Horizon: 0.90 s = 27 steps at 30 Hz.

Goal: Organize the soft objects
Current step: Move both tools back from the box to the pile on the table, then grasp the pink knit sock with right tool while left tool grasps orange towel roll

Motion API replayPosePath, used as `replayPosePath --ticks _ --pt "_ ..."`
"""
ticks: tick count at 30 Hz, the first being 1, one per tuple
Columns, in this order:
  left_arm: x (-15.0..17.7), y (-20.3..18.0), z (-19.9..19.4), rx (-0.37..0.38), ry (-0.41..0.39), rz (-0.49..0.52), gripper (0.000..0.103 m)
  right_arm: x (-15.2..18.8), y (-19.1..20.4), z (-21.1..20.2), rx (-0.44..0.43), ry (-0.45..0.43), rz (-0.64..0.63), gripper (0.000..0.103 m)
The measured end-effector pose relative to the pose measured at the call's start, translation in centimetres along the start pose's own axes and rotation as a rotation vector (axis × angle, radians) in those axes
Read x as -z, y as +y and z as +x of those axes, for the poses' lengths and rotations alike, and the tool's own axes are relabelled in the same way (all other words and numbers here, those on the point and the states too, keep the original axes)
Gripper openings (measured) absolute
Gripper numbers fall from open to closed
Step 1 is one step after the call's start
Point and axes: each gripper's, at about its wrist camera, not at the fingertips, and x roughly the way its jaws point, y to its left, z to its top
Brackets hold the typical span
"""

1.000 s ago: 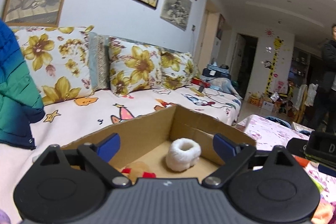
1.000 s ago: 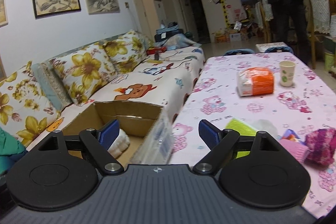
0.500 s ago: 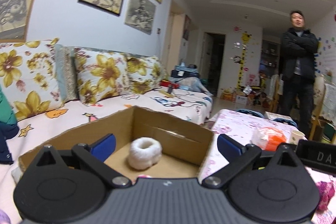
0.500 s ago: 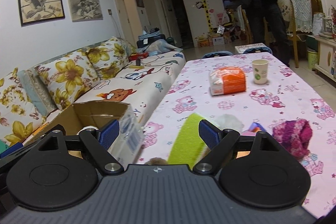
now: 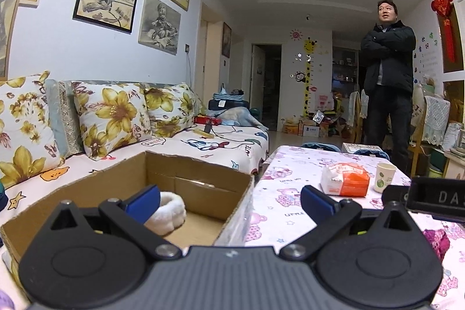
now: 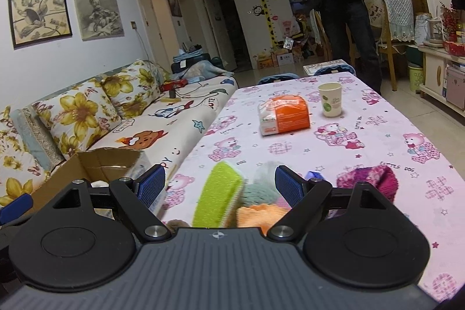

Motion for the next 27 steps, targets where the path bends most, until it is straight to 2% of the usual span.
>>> replayPosePath --ticks 5,11,19,23,27 --pt "0.4 -1.2 0.2 0.024 0.013 0.023 0.102 -0.1 -1.3 -0.3 0.037 -0.001 0.022 0.103" --pt "1.3 -3.3 0.2 0.099 0.041 0.093 0.102 -0.2 -3.3 -0.5 0.092 0.003 0.057 0.103" --pt "3.3 -6.3 0.3 0.249 0.146 0.163 0.102 -0.3 -6.5 -0.7 0.185 0.022 0.104 0.103" --pt "4.6 -8.0 0.4 0.284 0.195 0.22 0.101 0.0 -8.0 -0.3 0.23 0.049 0.096 0.103" --pt "5.5 -9.3 0.9 0.287 0.228 0.263 0.1 0.5 -9.1 1.0 0.254 0.108 0.063 0.103"
